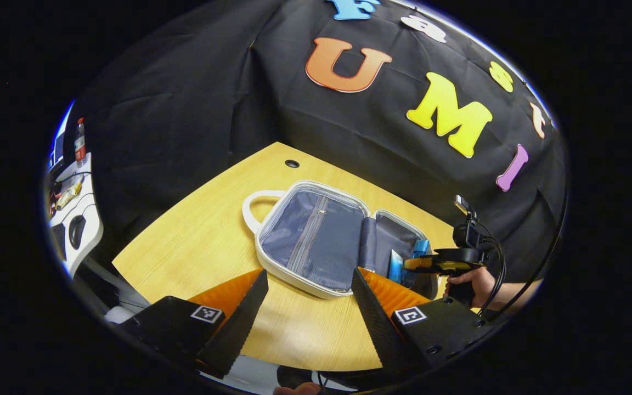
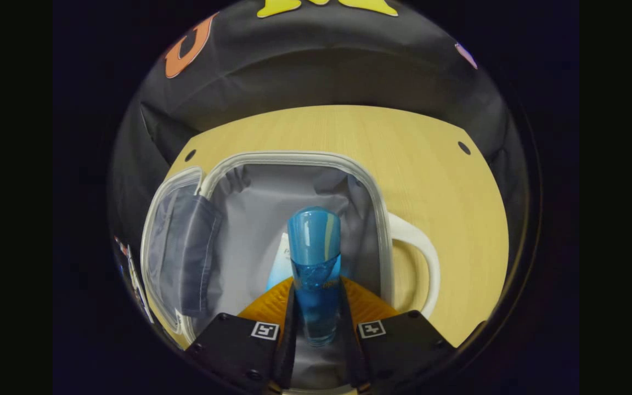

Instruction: First open the suitcase, pack the skin care products into it, and then close the suitcase.

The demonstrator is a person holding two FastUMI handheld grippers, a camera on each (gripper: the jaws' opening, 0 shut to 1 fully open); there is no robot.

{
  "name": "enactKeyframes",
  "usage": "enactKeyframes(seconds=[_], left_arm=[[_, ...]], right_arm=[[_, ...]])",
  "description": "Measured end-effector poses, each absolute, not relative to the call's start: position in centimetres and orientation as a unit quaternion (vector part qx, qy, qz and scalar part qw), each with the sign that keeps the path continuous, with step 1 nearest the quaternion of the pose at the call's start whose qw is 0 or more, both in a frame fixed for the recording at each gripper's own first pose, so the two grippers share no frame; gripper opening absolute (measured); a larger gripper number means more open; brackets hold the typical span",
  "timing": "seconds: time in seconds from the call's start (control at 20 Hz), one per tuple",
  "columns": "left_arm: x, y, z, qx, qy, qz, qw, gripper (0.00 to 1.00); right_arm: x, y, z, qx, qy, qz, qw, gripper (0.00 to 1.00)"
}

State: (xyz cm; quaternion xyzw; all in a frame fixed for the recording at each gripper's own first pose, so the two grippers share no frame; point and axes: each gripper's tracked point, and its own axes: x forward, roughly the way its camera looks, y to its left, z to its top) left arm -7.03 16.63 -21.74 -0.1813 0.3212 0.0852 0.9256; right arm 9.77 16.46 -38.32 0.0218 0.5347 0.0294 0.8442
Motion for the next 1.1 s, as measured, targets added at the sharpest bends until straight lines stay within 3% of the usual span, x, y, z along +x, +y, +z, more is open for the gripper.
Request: enactKeyframes(seconds=[0.15,0.7,0.85,1.0,1.1], left_arm=[[-6.9,16.5,-21.3,-0.186,0.319,0.085,0.925,0.98],[-6.3,16.4,-20.1,-0.192,0.293,0.060,0.935,0.98],[-6.1,17.1,-20.3,-0.178,0.288,0.053,0.939,0.98],[-5.9,18.6,-19.8,-0.187,0.264,0.053,0.945,0.98],[-5.4,20.5,-19.9,-0.198,0.240,0.055,0.949,0.98]], right_arm=[[9.5,16.3,-39.2,0.004,0.551,0.016,0.834,0.32],[9.3,16.1,-39.5,-0.035,0.546,0.012,0.837,0.39],[8.9,16.7,-37.9,-0.028,0.529,0.021,0.848,0.48],[7.9,17.5,-34.7,-0.032,0.492,0.058,0.868,0.68],[7.1,18.1,-31.2,-0.021,0.457,0.092,0.884,0.69]])
